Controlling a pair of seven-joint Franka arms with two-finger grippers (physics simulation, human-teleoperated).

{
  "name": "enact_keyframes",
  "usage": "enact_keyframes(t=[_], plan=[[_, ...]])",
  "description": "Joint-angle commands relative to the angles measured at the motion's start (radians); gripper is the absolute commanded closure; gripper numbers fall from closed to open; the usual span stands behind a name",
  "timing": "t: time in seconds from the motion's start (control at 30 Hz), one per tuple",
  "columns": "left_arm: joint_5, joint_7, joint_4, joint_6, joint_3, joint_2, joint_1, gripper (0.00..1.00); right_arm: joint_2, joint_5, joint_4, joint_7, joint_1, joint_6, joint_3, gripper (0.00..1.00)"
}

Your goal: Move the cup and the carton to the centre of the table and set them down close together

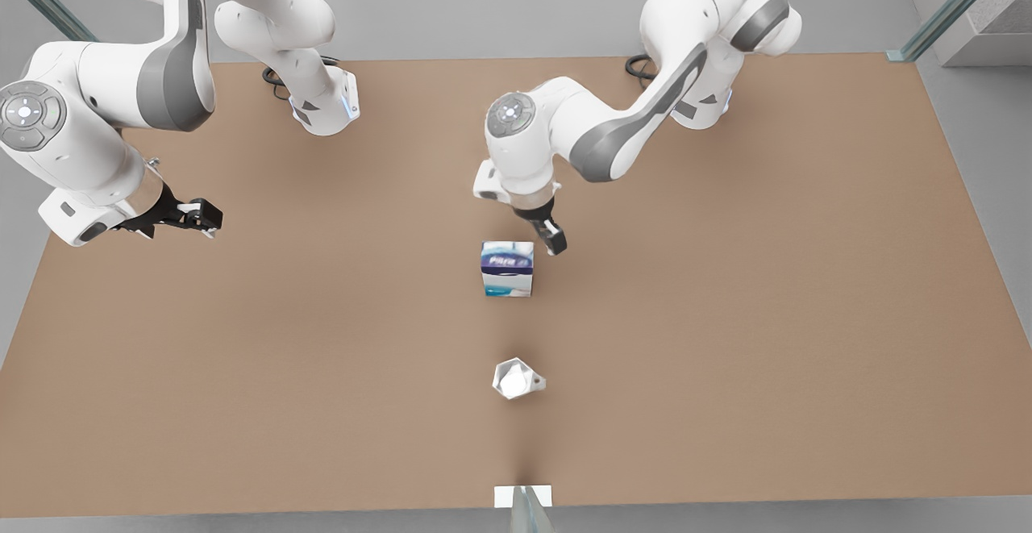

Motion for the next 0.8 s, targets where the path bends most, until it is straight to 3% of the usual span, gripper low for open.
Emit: enact_keyframes(t=[0.0,0.03,0.1,0.2,0.3,0.37,0.5,0.53,0.77], plan=[[0.003,-0.022,0.000,-0.003,0.025,-0.004,0.001,0.00,0.000,0.000,0.000,0.000,0.000,0.000,0.000,0.00],[0.002,-0.029,0.000,-0.003,0.037,-0.022,0.032,0.00,0.000,0.000,0.000,0.000,0.000,0.000,0.000,0.00],[-0.011,-0.094,-0.008,-0.007,0.167,-0.039,0.024,0.00,0.000,0.000,0.000,0.000,0.000,0.000,0.000,0.00],[-0.107,-0.089,-0.021,-0.006,0.175,-0.051,0.245,0.00,0.000,0.000,0.000,0.000,0.000,0.000,0.000,0.00],[-0.265,-0.077,-0.035,0.008,0.384,-0.071,0.319,0.00,0.000,0.000,0.000,0.000,0.000,0.000,0.000,0.00],[-0.385,-0.071,-0.047,0.002,0.371,-0.111,0.414,0.00,0.000,0.000,0.000,0.000,0.000,0.000,0.000,0.00],[-0.362,-0.040,-0.106,-0.015,0.370,-0.172,0.521,0.00,0.002,0.000,0.000,0.000,0.000,0.000,0.000,0.00],[-0.360,-0.040,-0.115,-0.013,0.284,-0.175,0.622,0.00,0.002,0.000,0.000,0.000,0.000,0.000,0.000,0.00],[-0.331,-0.080,-0.109,-0.076,0.290,-0.198,0.653,0.00,0.002,0.000,0.000,0.000,0.000,0.000,0.000,0.00]])
